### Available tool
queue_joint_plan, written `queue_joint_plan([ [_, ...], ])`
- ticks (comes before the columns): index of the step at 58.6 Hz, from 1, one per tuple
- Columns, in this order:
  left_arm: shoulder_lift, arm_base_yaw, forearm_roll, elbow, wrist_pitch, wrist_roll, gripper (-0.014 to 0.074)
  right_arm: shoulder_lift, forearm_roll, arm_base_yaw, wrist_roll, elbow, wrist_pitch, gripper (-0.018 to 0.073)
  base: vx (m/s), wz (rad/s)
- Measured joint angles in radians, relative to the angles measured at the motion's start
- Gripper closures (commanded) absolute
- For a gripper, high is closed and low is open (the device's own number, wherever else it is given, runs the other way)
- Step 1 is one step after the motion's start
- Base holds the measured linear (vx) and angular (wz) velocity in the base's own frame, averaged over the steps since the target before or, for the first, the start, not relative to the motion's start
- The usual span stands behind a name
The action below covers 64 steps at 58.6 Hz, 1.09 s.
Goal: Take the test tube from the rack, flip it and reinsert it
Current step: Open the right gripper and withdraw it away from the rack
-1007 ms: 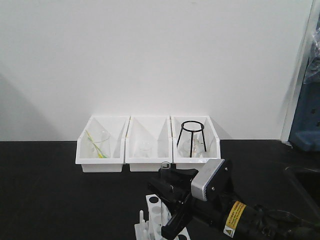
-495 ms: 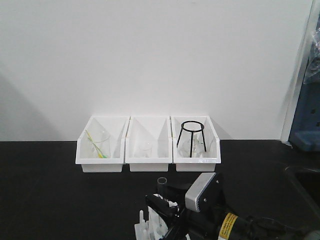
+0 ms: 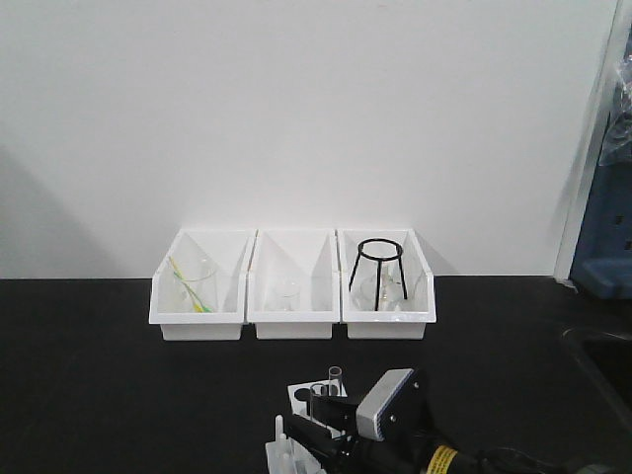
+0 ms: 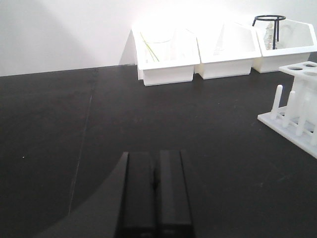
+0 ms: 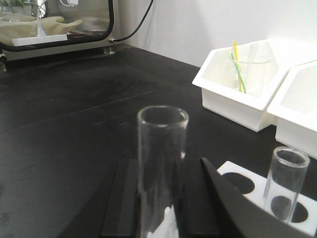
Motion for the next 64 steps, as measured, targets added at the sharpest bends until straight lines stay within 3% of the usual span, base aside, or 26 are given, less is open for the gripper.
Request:
queue_joint_plan([
  [13, 0.000, 0.000, 0.000, 0.000, 0.000, 0.000, 0.0602, -0.001, 0.000, 0.000, 0.003, 0.000, -0.035, 0.0103, 0.00, 0.00],
  [21, 0.000, 0.000, 0.000, 0.000, 0.000, 0.000, 0.0602, -0.049, 0.000, 0.000, 0.048, 0.000, -0.026, 0.0102, 0.00, 0.00],
  [29, 0.000, 0.000, 0.000, 0.000, 0.000, 0.000, 0.0602, -0.173, 0.000, 0.000, 0.128, 0.000, 0.049, 0.0193, 0.00, 0.00],
  [34, 0.000, 0.000, 0.000, 0.000, 0.000, 0.000, 0.0602, -0.293, -0.007, 0.000, 0.202, 0.000, 0.156, 0.0334, 0.00, 0.00],
  [40, 0.000, 0.000, 0.000, 0.000, 0.000, 0.000, 0.0602, -0.438, -0.035, 0.000, 0.299, 0.000, 0.316, 0.0571, 0.00, 0.00],
  [51, 0.000, 0.000, 0.000, 0.000, 0.000, 0.000, 0.0602, -0.729, -0.100, 0.000, 0.468, 0.081, 0.558, 0.0574, 0.00, 0.00],
  [64, 0.000, 0.000, 0.000, 0.000, 0.000, 0.000, 0.0602, -1.013, -0.122, 0.000, 0.499, 0.313, 0.704, 0.0572, 0.00, 0.00],
])
